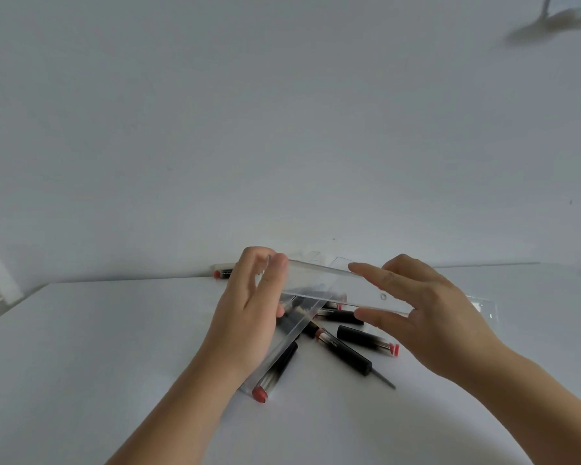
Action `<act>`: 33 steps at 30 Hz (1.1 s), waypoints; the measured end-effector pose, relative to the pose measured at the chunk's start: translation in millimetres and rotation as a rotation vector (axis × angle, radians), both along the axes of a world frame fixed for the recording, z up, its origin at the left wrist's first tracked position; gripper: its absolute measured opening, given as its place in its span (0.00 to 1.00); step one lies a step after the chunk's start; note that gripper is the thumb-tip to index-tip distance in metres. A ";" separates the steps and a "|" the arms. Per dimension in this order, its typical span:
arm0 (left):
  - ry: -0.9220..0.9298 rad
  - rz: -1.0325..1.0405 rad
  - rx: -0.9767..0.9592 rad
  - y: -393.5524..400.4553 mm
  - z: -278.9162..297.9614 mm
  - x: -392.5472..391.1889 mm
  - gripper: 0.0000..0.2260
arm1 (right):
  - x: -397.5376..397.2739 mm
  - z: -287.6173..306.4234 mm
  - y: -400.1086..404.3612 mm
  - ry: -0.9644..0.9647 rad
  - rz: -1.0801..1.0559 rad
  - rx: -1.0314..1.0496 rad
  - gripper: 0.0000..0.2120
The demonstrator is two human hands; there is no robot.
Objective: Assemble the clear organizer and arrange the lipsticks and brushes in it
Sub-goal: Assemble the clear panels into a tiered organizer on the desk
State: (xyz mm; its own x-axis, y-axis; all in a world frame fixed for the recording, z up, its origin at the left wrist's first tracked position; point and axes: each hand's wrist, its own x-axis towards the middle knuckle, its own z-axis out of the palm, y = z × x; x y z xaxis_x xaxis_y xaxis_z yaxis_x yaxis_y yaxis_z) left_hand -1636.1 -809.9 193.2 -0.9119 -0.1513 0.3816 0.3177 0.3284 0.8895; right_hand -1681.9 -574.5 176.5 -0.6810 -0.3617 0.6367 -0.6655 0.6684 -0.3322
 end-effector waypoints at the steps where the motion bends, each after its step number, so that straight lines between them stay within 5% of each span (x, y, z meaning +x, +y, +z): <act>1: 0.007 0.017 0.012 0.1 -0.5 -1.1 0.13 | -0.2 -0.1 -0.5 0.010 -0.004 0.010 0.26; 6: 0.034 0.133 0.076 -4.5 -2.8 -8.2 0.12 | -7.4 0.8 7.2 0.082 -0.025 0.021 0.35; 9: 0.016 0.267 0.189 -11.3 -2.4 -11.8 0.12 | -18.3 6.1 28.5 0.163 -0.104 -0.182 0.40; 14: 0.017 0.342 0.425 -15.9 2.0 -15.6 0.11 | -32.6 -1.7 49.5 0.035 -0.193 -0.443 0.23; 17: 0.024 0.350 0.465 -17.1 3.6 -15.2 0.11 | -39.7 -7.4 53.8 -0.217 -0.160 -0.217 0.16; 21: 0.008 0.305 0.561 -17.4 3.7 -16.1 0.10 | -41.2 -13.8 55.5 -0.578 -0.110 0.284 0.27; 30: 0.032 0.264 0.538 -6.3 -1.4 -16.8 0.11 | -37.2 -15.1 50.0 -0.693 -0.105 0.333 0.44; 33: 0.045 0.268 0.482 -4.2 -3.5 -16.4 0.11 | -36.8 -17.3 42.5 -0.670 -0.106 0.302 0.42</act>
State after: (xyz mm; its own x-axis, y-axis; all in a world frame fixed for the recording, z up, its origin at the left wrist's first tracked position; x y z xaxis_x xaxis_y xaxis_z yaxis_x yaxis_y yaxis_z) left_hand -1652.5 -814.1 189.8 -0.8014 -0.5436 0.2495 0.3206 -0.0382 0.9465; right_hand -1718.7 -532.0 159.2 -0.9294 -0.3663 -0.0447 -0.3117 0.8442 -0.4362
